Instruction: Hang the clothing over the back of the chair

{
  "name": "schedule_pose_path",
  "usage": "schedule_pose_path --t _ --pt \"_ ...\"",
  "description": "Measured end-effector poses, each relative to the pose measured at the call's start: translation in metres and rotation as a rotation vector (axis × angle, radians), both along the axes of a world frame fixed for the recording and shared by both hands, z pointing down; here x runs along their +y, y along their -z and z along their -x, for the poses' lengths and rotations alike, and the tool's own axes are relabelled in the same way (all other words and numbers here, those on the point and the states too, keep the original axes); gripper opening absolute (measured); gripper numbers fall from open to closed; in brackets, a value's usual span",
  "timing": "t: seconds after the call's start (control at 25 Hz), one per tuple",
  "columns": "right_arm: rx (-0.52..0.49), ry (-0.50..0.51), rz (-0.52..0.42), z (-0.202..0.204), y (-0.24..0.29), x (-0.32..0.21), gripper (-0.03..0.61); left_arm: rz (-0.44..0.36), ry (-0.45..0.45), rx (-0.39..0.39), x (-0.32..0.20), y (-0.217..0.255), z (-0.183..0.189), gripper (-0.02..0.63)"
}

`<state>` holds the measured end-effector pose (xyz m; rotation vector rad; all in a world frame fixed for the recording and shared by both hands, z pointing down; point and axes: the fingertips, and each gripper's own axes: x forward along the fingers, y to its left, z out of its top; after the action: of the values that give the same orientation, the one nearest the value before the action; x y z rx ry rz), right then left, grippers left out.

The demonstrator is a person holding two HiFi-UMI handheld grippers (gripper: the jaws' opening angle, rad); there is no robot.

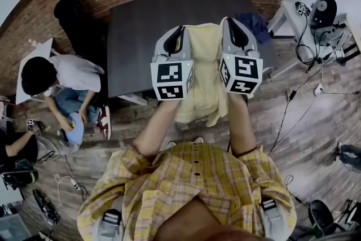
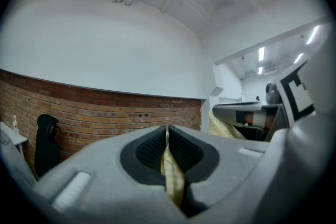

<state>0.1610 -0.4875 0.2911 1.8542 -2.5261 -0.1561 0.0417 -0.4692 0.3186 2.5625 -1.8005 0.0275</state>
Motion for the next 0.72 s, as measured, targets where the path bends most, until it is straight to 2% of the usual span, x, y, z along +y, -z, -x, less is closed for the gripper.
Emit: schedule_pose_path --t 0.72 --pt "0.028 0.0 0.099 0.008 -0.043 -0.019 0.017 0.098 0.004 0.001 -0.017 -0.041 -0.003 0.017"
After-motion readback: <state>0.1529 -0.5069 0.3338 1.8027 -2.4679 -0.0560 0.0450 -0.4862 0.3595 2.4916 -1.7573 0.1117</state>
